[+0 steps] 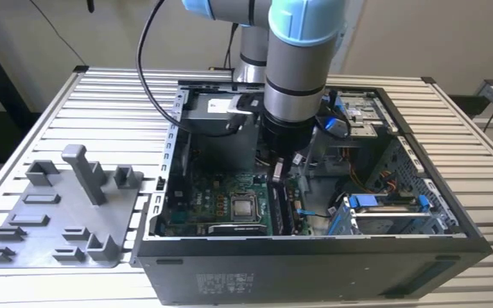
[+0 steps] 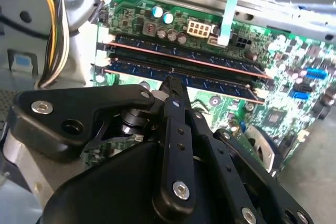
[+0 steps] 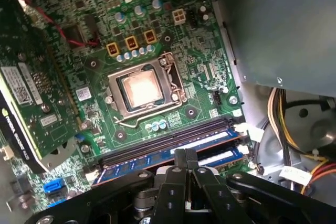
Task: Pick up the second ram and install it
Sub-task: 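Press down the second ram until it locks into place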
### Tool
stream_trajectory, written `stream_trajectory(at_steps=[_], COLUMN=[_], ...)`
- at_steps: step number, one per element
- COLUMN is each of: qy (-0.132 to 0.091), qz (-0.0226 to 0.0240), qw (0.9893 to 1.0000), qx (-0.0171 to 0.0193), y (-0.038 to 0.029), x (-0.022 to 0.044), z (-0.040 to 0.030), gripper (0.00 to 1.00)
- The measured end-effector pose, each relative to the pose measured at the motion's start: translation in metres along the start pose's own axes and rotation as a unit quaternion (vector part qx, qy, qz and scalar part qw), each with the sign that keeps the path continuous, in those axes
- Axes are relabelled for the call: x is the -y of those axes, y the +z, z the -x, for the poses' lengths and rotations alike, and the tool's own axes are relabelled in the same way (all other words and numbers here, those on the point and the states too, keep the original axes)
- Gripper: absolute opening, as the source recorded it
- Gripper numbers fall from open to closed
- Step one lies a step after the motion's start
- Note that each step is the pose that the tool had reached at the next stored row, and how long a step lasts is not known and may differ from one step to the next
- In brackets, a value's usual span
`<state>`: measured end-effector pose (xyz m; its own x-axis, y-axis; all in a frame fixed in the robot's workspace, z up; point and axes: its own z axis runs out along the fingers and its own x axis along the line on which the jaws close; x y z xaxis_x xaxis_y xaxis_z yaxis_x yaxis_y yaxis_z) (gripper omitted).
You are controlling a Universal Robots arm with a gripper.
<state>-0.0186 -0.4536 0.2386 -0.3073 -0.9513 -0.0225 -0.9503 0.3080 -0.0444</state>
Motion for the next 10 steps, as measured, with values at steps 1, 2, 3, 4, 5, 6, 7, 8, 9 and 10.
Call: stream_trajectory(at_steps=[1, 2, 3, 4, 5, 6, 7, 8, 9, 10], qy=[-0.008, -0.018, -0.027, -0.036, -0.045, -0.054, -0.063, -0.073, -0.081, -0.09], qz=[0.0002, 0.0004, 0.0006, 0.0008, 0.001, 0.0012, 0.0014, 0.0016, 0.0018, 0.002], qw=[1.0, 0.9998, 0.9996, 0.9994, 0.999, 0.9985, 0.998, 0.9974, 0.9967, 0.996], qx=[0.0004, 0.0008, 0.0012, 0.0016, 0.002, 0.0024, 0.0028, 0.0032, 0.0036, 0.004], y=[0.0001, 0.0002, 0.0003, 0.0004, 0.0004, 0.0006, 0.0007, 0.0008, 0.001, 0.0011], x=[0.0, 0.0, -0.0001, -0.0001, -0.0001, -0.0002, -0.0002, -0.0002, -0.0003, -0.0004], z=[0.0, 0.0, 0.0, 0.0, -0.0001, -0.0001, -0.0001, -0.0001, -0.0001, -0.0002], gripper=[0.11, 0.11, 0.11, 0.11, 0.11, 0.11, 0.11, 0.11, 0.11, 0.11])
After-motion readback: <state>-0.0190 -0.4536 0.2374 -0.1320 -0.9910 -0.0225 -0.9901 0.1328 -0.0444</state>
